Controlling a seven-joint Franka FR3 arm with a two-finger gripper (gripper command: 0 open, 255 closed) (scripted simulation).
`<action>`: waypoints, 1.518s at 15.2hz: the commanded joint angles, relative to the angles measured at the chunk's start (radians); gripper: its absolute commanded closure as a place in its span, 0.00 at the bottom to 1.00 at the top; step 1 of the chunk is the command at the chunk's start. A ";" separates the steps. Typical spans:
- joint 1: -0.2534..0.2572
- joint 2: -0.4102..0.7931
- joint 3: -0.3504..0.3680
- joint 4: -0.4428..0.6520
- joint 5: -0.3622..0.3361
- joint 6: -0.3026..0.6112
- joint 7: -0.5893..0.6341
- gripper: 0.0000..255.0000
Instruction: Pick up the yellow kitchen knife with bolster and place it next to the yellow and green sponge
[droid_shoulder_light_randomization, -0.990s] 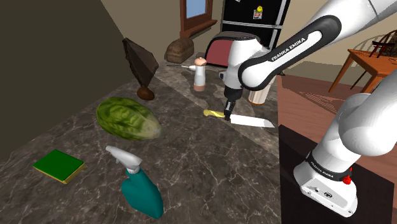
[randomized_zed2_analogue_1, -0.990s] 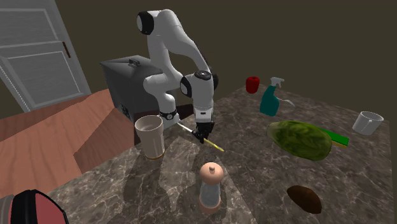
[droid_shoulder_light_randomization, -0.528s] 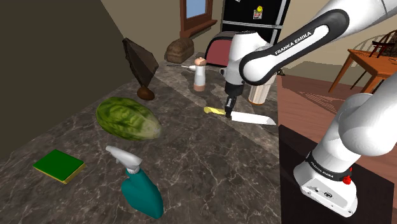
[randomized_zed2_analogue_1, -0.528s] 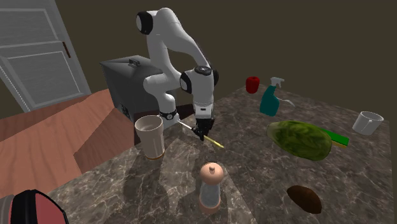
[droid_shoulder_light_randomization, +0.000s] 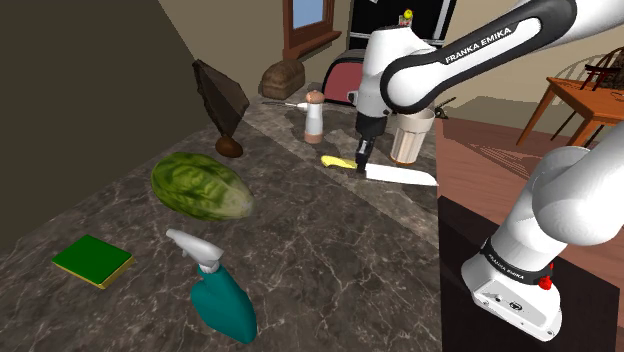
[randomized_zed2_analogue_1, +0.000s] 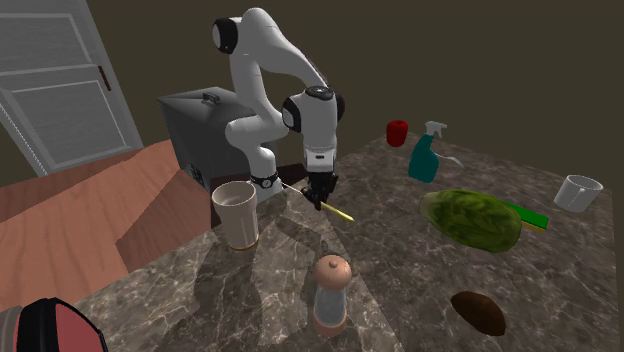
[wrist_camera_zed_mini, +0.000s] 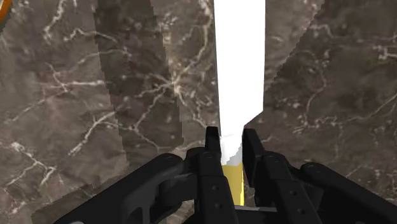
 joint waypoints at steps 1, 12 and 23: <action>0.000 -0.015 -0.001 0.015 0.000 -0.030 0.001 1.00; 0.028 -0.010 0.047 0.133 0.013 -0.139 0.074 1.00; 0.109 0.249 0.218 0.399 -0.012 -0.139 0.346 1.00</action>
